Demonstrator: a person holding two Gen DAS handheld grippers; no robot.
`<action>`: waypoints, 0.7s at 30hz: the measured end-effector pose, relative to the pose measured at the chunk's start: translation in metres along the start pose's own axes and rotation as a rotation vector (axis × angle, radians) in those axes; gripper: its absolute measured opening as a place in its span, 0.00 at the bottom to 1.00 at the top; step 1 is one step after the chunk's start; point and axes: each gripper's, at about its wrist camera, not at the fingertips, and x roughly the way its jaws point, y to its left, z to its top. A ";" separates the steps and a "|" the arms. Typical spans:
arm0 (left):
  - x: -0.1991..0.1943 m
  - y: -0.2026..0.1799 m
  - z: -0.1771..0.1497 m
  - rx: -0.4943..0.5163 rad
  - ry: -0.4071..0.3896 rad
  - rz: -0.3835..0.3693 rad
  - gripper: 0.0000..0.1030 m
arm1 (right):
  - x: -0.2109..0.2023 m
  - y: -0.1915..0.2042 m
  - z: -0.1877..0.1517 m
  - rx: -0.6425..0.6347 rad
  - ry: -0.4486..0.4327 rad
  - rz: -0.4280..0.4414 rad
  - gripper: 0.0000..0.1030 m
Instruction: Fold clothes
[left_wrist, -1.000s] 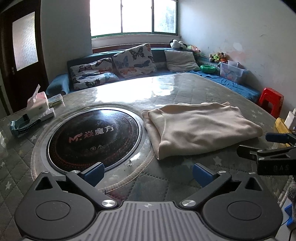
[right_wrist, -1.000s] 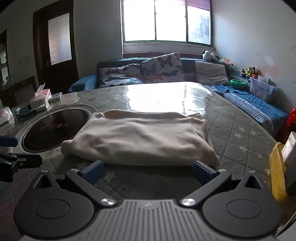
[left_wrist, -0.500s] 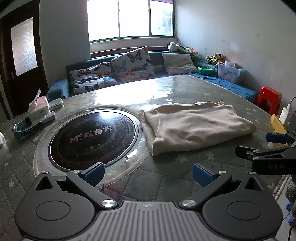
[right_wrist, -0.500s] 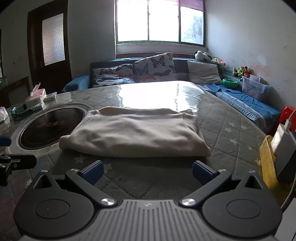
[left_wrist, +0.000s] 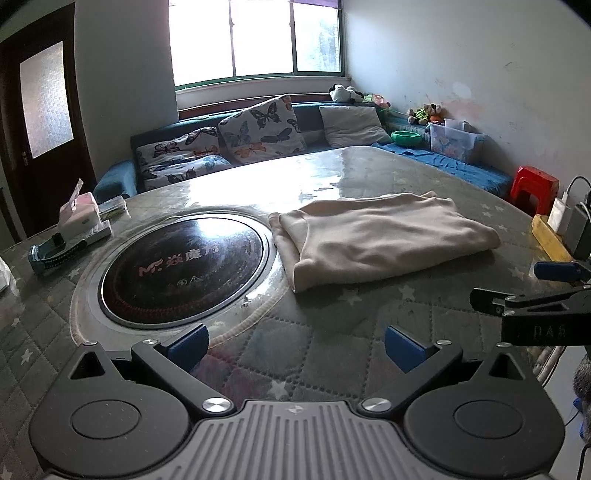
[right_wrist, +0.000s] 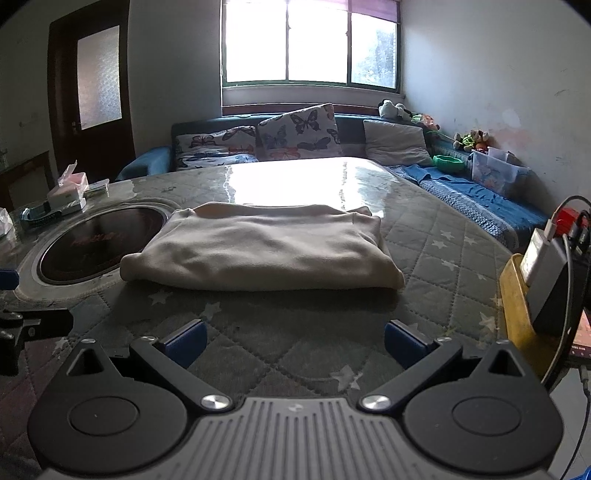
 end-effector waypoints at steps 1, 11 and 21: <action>-0.001 0.000 -0.001 -0.001 -0.001 0.000 1.00 | 0.000 0.001 -0.001 -0.001 0.001 -0.003 1.00; -0.012 0.000 -0.009 -0.001 -0.010 -0.001 1.00 | -0.007 0.008 -0.006 -0.016 0.002 0.000 1.00; -0.021 -0.003 -0.016 -0.006 -0.015 -0.003 1.00 | -0.015 0.014 -0.011 -0.028 0.003 0.008 1.00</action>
